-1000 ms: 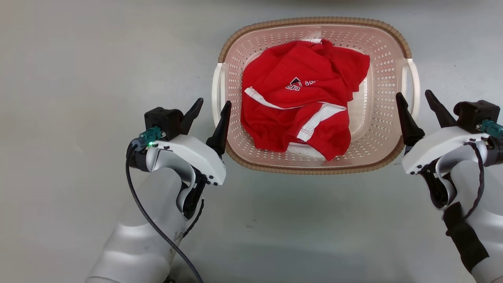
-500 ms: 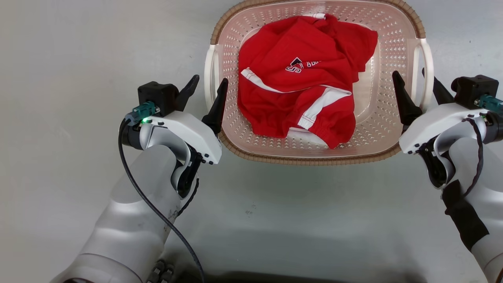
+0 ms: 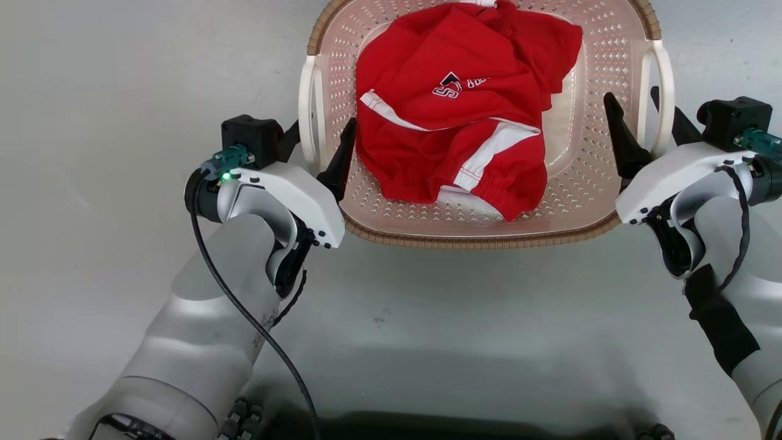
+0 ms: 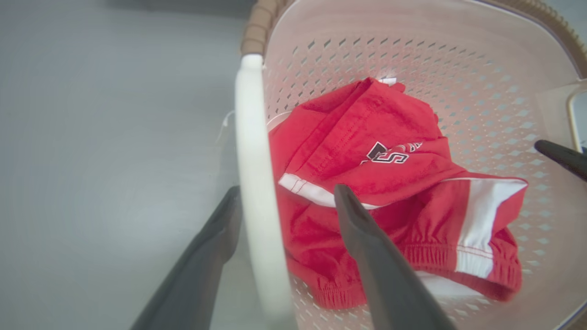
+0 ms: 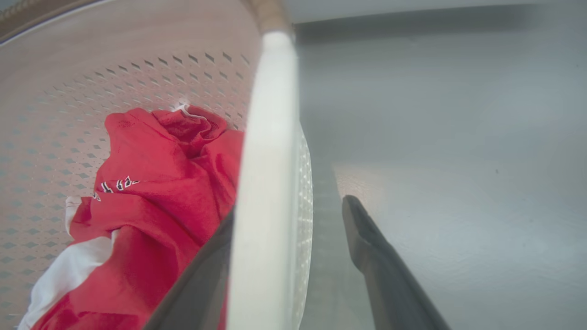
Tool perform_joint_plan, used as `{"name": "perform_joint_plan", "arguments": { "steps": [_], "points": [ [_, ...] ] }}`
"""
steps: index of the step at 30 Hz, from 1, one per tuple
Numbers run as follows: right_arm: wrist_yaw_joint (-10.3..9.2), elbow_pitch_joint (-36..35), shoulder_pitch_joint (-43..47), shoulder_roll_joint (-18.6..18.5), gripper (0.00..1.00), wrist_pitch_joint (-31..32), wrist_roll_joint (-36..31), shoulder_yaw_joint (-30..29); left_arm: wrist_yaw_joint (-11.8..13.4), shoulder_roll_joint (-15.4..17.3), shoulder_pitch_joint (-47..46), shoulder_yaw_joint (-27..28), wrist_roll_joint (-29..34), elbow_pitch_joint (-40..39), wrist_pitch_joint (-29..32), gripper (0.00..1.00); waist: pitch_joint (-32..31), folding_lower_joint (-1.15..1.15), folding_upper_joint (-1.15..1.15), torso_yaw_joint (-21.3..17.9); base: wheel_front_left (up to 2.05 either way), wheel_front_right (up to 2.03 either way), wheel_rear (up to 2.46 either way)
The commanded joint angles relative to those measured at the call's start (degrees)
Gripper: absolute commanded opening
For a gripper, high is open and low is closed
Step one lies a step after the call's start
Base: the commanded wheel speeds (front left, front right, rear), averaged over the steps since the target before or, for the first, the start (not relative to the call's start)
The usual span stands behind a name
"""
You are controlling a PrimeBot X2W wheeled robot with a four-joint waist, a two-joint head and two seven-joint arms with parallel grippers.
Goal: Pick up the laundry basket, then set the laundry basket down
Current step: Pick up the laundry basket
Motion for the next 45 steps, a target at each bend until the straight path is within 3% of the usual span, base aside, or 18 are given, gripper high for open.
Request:
{"name": "perform_joint_plan", "arguments": {
  "steps": [1,8,9,29,45],
  "points": [
    [0.24,-0.7,1.4,0.4,1.0,-0.8,0.7,1.1,-0.3,2.0,0.1,0.6,-0.5,0.0,-0.5,1.0,0.2,0.0,0.0,-0.1,0.0,0.0,0.0],
    [0.24,-0.9,1.2,0.4,1.0,-0.8,1.3,1.7,-0.3,2.1,-0.8,-0.5,-2.1,0.5,-0.5,1.0,0.6,0.0,0.0,0.1,0.0,0.0,0.0],
    [0.24,-1.0,1.1,0.4,0.0,-0.8,1.7,2.3,-0.3,2.0,-0.7,-1.2,-3.4,-0.3,-0.5,0.0,0.8,0.0,0.0,0.1,0.0,0.0,0.0],
    [0.24,1.3,-0.2,0.4,0.0,-0.8,3.3,4.9,-0.3,3.6,-2.0,-6.1,-8.6,0.9,-0.5,0.0,0.3,0.0,0.0,-0.3,0.0,0.0,0.0],
    [0.24,9.9,-0.9,0.4,0.0,-0.8,10.0,10.6,-0.3,4.6,-0.8,-12.4,-14.1,4.8,-0.1,0.0,-3.8,0.0,0.0,-1.4,0.0,0.0,0.0]
  ]
}}
